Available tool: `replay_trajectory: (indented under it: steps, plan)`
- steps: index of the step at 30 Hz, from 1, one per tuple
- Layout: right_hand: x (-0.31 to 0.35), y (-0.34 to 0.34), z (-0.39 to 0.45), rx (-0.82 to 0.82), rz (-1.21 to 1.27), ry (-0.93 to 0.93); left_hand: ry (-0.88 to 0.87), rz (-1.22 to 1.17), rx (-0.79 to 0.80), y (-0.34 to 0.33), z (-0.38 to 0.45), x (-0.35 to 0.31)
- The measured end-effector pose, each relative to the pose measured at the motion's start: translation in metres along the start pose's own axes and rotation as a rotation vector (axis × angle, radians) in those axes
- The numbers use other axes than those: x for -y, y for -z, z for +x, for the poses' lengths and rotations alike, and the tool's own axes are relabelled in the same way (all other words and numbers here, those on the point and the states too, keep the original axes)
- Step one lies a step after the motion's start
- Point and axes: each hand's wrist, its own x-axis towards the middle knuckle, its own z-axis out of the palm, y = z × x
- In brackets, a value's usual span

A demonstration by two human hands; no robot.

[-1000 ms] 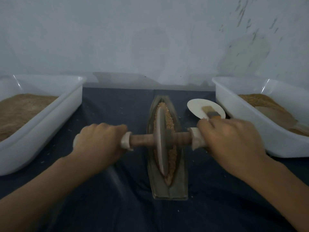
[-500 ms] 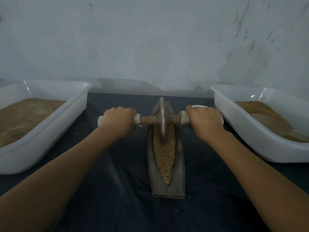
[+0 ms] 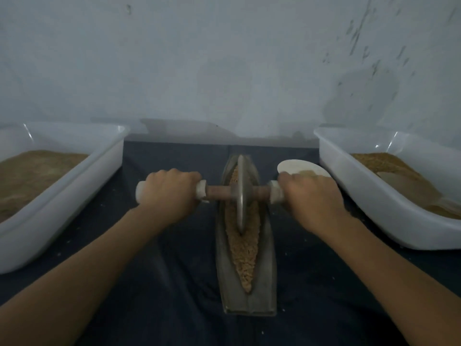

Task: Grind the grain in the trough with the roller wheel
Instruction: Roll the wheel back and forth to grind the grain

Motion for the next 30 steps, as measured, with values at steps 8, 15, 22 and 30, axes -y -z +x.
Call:
replay_trajectory:
  steps: [8, 15, 22, 30]
  plan:
    - [0.001, 0.017, 0.004, 0.044, 0.032, 0.055, -0.014, -0.032, -0.016, -0.003, -0.015, 0.004]
    - [0.001, 0.034, -0.060, -0.045, 0.240, 0.080, -0.256, 0.071, -0.189, 0.044, -0.065, 0.009]
    - [-0.008, -0.031, 0.018, -0.002, 0.203, -0.068, -0.036, 0.106, -0.062, 0.010, 0.012, -0.010]
    - [-0.001, 0.009, -0.042, -0.079, 0.216, 0.021, -0.173, 0.139, -0.101, 0.032, -0.034, -0.002]
